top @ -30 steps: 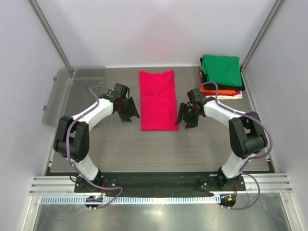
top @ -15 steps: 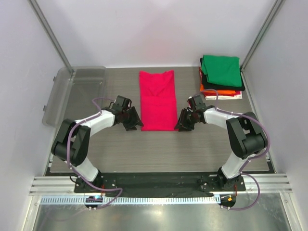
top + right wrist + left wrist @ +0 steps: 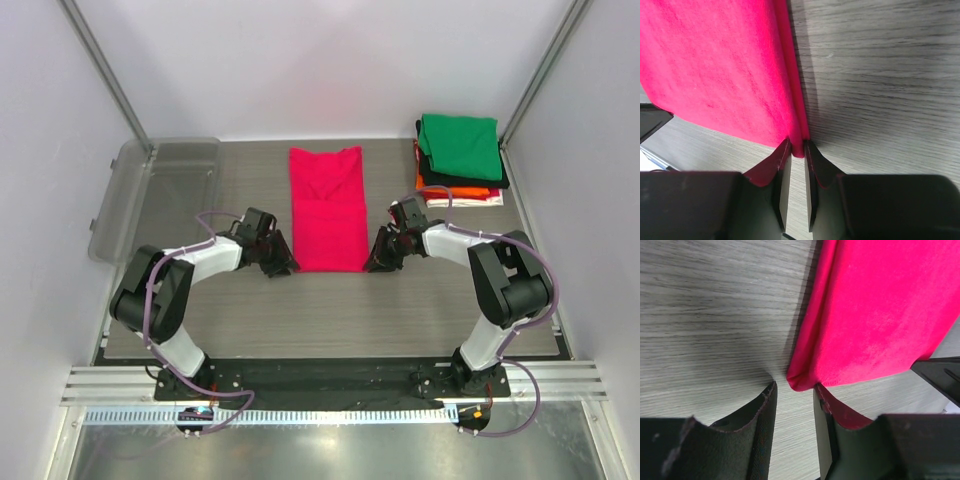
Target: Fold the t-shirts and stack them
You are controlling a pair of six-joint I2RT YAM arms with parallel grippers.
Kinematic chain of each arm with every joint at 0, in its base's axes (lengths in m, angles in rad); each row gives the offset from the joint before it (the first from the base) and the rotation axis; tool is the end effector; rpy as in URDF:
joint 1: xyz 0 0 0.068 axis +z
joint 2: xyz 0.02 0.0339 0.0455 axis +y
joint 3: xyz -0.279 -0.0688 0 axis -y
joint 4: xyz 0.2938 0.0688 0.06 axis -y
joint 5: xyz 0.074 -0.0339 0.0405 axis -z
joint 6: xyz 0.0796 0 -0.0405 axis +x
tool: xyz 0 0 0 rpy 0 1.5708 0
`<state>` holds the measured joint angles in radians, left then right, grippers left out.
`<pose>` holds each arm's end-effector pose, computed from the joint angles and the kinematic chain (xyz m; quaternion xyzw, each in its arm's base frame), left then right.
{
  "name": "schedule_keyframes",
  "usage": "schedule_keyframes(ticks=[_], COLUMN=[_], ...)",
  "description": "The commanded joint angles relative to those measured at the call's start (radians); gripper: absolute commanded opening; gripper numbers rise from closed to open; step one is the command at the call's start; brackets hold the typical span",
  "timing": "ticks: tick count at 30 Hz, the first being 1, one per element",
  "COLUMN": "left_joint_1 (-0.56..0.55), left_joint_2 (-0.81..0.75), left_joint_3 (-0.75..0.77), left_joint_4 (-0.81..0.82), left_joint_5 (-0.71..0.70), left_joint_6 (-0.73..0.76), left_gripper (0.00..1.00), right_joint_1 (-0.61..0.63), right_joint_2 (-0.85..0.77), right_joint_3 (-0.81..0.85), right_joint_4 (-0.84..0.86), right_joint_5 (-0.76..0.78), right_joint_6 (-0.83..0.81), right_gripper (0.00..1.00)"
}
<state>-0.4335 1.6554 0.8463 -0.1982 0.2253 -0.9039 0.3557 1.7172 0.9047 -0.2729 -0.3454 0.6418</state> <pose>0.3290 -0.1719 0.0921 -0.1920 0.9355 -0.2560 0.1498 0.3429 0.1561 0.0858 0.0954 0.9524 0.2597 0.1281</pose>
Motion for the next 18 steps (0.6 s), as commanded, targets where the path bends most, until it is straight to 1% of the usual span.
schedule_keyframes(ticks=[1, 5, 8, 9, 10, 13, 14, 15, 18], left_joint_1=[-0.005, -0.008, -0.008, -0.008, -0.008, -0.010, -0.010, -0.013, -0.025], left_joint_2=[0.012, 0.030, 0.035, 0.035, 0.037, 0.043, 0.040, 0.037, -0.005], left_joint_3=[-0.019, -0.016, -0.019, -0.023, -0.024, -0.020, -0.018, -0.015, -0.015], left_joint_4=[0.042, 0.062, 0.075, 0.080, 0.083, 0.095, 0.101, 0.102, 0.095], left_joint_5=[-0.012, -0.006, -0.010, -0.012, -0.014, -0.017, -0.017, -0.018, -0.024], left_joint_6=[-0.001, -0.006, -0.013, -0.018, -0.020, -0.032, -0.039, -0.043, -0.058], left_gripper=[0.36, 0.35, 0.27, 0.23, 0.20, 0.08, 0.06, 0.01, 0.00], right_joint_1=[-0.001, -0.003, -0.003, -0.004, -0.004, -0.004, -0.006, -0.004, -0.008], right_joint_2=[0.021, 0.022, 0.025, 0.028, 0.030, 0.030, 0.028, 0.019, -0.008], right_joint_3=[-0.007, -0.010, -0.013, -0.013, -0.015, -0.021, -0.024, -0.027, -0.036], right_joint_4=[0.009, 0.006, 0.008, 0.006, 0.008, 0.005, 0.004, 0.001, -0.021], right_joint_5=[0.017, 0.017, 0.019, 0.019, 0.019, 0.020, 0.020, 0.022, 0.022], right_joint_6=[-0.018, -0.022, -0.024, -0.024, -0.025, -0.027, -0.028, -0.028, -0.028], right_gripper=[0.22, 0.20, 0.16, 0.15, 0.09, 0.01, 0.01, 0.01, 0.01])
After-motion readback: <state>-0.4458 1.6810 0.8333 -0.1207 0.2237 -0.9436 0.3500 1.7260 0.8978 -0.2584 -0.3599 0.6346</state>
